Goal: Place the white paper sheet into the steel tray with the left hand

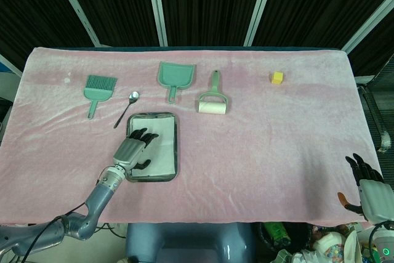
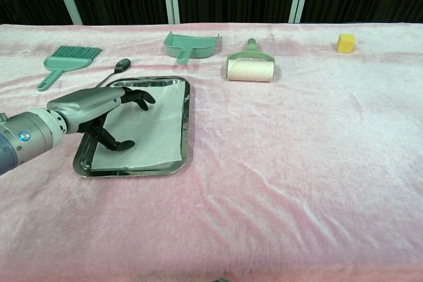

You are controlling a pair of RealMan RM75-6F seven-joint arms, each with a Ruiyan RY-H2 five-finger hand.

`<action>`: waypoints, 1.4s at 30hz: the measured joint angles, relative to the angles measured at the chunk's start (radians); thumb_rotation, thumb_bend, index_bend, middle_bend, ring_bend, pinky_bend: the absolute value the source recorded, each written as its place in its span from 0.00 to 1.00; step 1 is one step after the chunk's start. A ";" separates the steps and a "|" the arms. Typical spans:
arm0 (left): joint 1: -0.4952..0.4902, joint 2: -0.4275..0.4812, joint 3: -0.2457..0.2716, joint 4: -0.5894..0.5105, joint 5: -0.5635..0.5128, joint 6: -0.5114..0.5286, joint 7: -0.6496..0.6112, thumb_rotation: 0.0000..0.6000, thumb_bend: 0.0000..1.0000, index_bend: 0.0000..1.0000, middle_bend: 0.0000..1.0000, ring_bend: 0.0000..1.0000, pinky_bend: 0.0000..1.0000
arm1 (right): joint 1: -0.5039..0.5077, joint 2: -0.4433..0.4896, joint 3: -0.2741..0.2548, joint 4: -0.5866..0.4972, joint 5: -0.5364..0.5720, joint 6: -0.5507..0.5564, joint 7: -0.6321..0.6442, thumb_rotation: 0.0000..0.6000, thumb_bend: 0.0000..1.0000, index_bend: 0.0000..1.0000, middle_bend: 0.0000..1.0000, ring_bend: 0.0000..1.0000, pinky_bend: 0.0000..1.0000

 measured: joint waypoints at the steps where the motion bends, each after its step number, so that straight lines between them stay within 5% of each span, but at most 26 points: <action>1: 0.001 0.001 0.001 -0.003 0.000 0.000 0.001 1.00 0.32 0.13 0.18 0.00 0.09 | 0.000 0.000 0.000 0.000 0.000 -0.001 0.000 1.00 0.25 0.00 0.00 0.09 0.15; 42: -0.006 0.037 -0.006 -0.060 0.017 0.024 0.009 1.00 0.32 0.12 0.18 0.00 0.08 | -0.001 0.004 0.006 -0.008 0.016 -0.012 0.001 1.00 0.25 0.00 0.00 0.09 0.15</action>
